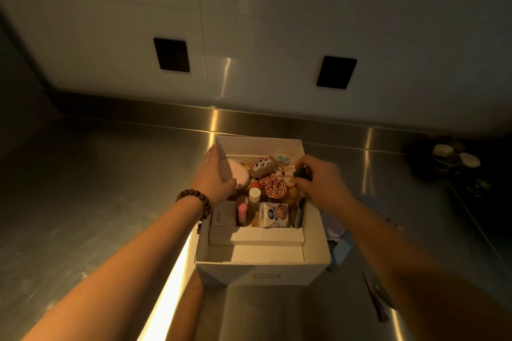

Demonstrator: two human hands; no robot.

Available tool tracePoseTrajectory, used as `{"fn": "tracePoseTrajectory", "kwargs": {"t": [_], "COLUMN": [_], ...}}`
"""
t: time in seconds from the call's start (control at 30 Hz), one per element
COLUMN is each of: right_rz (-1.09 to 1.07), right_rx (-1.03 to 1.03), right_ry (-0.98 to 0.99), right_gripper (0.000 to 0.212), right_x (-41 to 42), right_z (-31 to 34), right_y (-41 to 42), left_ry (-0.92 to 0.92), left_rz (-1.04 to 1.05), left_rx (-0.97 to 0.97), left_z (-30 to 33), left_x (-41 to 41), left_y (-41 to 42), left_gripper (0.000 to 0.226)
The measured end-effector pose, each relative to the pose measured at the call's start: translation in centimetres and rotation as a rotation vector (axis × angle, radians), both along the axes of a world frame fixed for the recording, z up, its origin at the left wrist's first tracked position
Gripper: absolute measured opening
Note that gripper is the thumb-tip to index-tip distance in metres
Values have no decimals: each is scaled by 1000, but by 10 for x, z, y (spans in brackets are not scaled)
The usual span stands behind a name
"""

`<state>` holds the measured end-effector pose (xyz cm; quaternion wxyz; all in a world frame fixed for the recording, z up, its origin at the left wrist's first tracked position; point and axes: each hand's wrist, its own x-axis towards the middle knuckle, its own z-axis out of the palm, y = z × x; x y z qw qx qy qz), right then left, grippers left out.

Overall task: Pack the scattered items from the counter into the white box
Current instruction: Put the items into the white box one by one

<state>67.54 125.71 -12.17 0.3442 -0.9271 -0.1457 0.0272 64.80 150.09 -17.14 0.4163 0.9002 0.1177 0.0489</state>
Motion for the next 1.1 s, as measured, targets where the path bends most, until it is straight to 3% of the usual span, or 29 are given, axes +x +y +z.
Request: {"fn": "tracePoseTrajectory", "kwargs": {"t": [0.13, 0.23, 0.37, 0.5, 0.63, 0.83, 0.97, 1.1], "right_rz": [150, 189, 169, 43, -45, -238, -253, -132], "right_rx": [-377, -510, -248, 99, 131, 168, 111, -51], "right_ry": [-196, -176, -31, -8, -7, 188, 207, 201], "right_gripper": [36, 41, 53, 64, 62, 51, 53, 48], "right_x": [-1, 3, 0, -10, -15, -24, -28, -35], "right_z": [-6, -8, -7, -1, -1, -20, -36, -53], "right_y": [13, 11, -2, -37, -94, -196, -246, -278], "left_ry": [18, 7, -24, -45, -93, -195, -240, -157], "left_rz": [-4, -12, -29, -54, -127, -260, -350, -404], "left_rx": [1, 0, 28, 286, 345, 261, 276, 235], "left_z": [-1, -1, 3, 9, 32, 66, 64, 36], "left_x": [2, 3, 1, -4, -13, -24, -27, -40], "left_y": [2, 2, -1, -4, -32, -141, -221, -289], "left_gripper": [98, 94, 89, 93, 82, 70, 68, 62]}}
